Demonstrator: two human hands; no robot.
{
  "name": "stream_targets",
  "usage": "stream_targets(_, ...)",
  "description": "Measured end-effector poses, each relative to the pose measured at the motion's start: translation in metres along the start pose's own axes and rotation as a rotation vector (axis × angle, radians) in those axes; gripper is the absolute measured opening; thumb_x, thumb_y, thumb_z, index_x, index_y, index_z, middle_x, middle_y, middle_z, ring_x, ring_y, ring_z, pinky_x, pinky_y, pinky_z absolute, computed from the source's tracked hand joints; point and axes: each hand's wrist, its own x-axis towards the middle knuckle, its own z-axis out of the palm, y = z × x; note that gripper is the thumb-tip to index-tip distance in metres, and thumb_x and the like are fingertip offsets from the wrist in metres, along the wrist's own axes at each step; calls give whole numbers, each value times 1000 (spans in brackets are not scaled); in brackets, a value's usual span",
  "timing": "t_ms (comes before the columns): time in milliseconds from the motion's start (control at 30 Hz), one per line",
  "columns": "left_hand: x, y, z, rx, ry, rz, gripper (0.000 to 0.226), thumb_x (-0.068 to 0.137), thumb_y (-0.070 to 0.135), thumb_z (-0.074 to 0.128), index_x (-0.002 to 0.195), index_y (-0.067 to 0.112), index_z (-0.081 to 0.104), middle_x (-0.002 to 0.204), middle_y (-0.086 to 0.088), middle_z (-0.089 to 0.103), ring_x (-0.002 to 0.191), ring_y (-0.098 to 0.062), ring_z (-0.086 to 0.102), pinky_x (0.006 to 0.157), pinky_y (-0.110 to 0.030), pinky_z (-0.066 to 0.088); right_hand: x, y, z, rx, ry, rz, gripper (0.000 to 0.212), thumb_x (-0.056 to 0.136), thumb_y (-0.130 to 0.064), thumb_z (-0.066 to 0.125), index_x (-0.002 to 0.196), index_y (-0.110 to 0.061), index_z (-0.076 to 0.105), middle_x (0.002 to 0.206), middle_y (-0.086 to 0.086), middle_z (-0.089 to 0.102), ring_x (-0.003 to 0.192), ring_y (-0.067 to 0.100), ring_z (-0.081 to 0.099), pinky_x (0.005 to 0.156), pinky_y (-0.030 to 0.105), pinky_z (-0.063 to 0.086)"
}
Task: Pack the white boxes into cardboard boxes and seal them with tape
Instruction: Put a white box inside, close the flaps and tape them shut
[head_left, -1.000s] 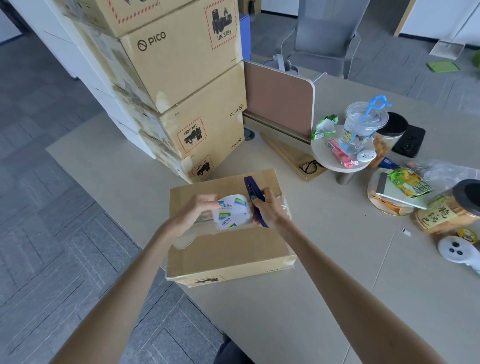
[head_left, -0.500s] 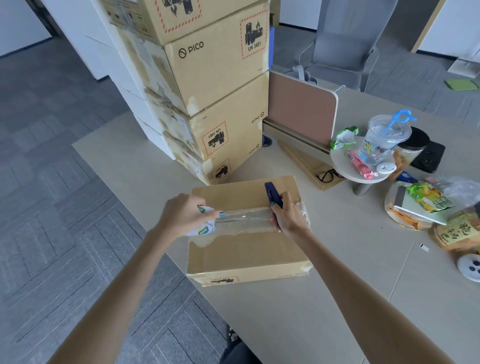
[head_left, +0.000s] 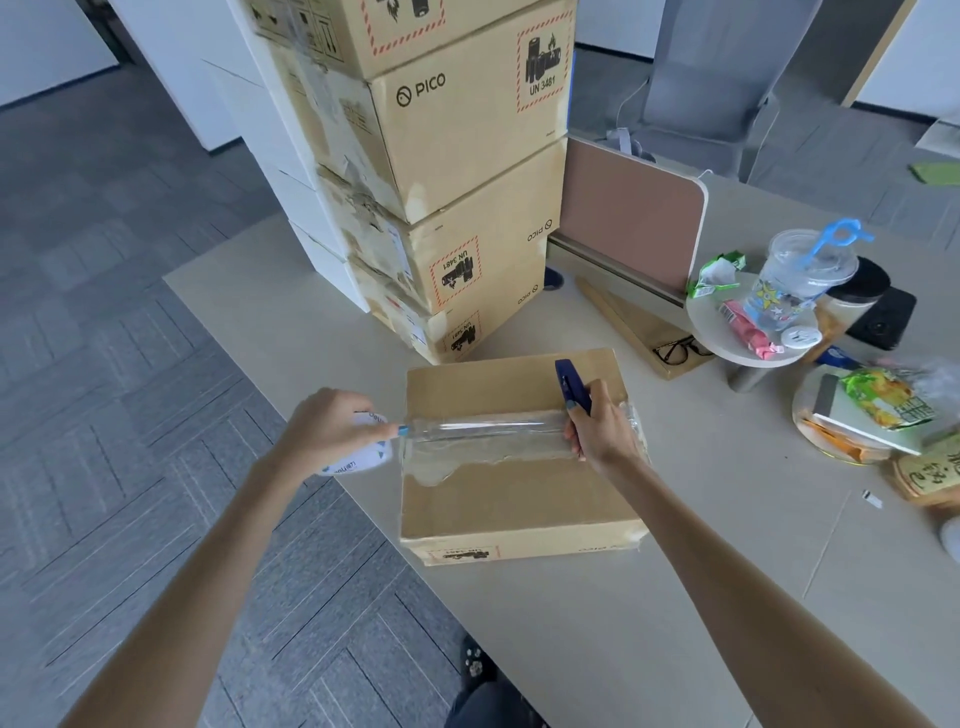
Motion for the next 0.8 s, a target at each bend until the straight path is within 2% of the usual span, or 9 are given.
stream_targets(200, 7, -31, 31, 83, -77, -59, 71, 56, 84, 54, 56, 19, 27, 52, 4, 26, 51, -17, 22, 54, -30, 19, -1, -1, 0, 22, 7, -4, 9, 97, -11, 42, 105, -12, 43, 70, 12, 65, 48, 21, 54, 47, 36, 45)
stream_targets(300, 14, -33, 40, 56, -116, -137, 69, 70, 72, 70, 57, 18, 29, 56, 0, 31, 54, -18, 29, 56, -31, 20, -2, -3, 1, 34, 13, 6, 10, 96, -9, 41, 104, -13, 44, 70, 11, 65, 49, 21, 53, 47, 36, 45)
stream_targets(400, 21, -37, 47, 13, -220, -181, 64, 73, 68, 71, 58, 18, 35, 56, 1, 36, 53, -17, 33, 56, -30, 19, -3, -5, 0, 21, 19, 9, 13, 94, -8, 40, 104, -14, 44, 71, 13, 65, 49, 22, 53, 47, 36, 45)
stream_targets(500, 29, -42, 49, -70, -329, -221, 72, 57, 88, 58, 58, 18, 39, 54, 1, 39, 51, -16, 35, 56, -29, 20, 0, -6, 4, -63, 6, -2, 11, 93, -11, 41, 104, -14, 42, 69, 12, 65, 53, 29, 58, 53, 44, 50)
stream_targets(600, 33, -42, 49, -102, -386, -233, 86, 40, 102, 45, 60, 18, 42, 52, 2, 40, 50, -15, 35, 55, -28, 20, 3, -8, 9, -124, -18, -18, 15, 88, -22, 40, 103, -23, 38, 73, 12, 66, 62, 36, 62, 59, 52, 55)
stream_targets(700, 32, -42, 51, -129, -395, -232, 97, 30, 108, 37, 62, 17, 44, 52, 3, 39, 51, -14, 35, 55, -28, 20, -5, -26, 21, -8, -69, -40, 14, 96, -13, 42, 108, -20, 42, 77, 11, 67, 59, 26, 62, 55, 45, 53)
stream_targets(800, 30, -40, 50, -146, -395, -223, 86, 44, 101, 49, 61, 17, 41, 52, 3, 36, 51, -15, 33, 55, -29, 19, -14, -50, 48, 34, -163, -121, 14, 101, -11, 43, 115, -13, 43, 80, 9, 65, 55, 16, 59, 47, 29, 49)
